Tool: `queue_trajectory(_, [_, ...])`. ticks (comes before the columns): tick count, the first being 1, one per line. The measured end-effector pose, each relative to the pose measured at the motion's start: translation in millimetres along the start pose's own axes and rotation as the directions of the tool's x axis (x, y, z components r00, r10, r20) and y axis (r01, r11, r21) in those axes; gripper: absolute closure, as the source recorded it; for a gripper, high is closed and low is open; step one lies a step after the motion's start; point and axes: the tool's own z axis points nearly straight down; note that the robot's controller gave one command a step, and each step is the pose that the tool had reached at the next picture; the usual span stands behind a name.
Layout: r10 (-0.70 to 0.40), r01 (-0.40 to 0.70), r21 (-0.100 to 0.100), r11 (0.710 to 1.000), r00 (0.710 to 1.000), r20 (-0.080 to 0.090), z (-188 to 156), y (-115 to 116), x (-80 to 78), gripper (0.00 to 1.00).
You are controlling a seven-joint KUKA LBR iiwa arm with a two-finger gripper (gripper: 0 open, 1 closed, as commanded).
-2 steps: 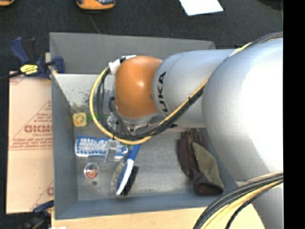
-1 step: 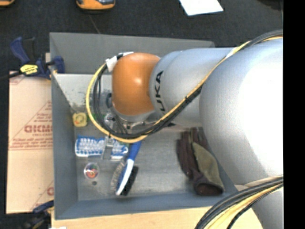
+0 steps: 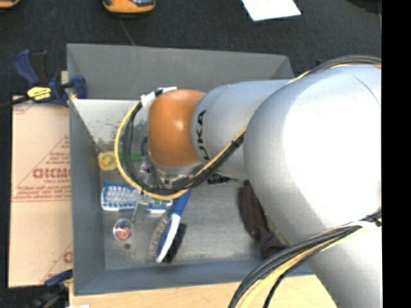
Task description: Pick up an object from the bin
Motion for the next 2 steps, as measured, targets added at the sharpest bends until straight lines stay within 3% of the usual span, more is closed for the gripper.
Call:
queue_trajectory(1, [0.079, -0.079, -0.003, 0.997, 0.997, 0.006, 2.7, 0.5, 8.5, 1.00])
queue_trajectory(2, [0.087, -0.087, -0.002, 0.996, 0.996, 0.003, 0.8, 0.6, 11.1, 1.00])
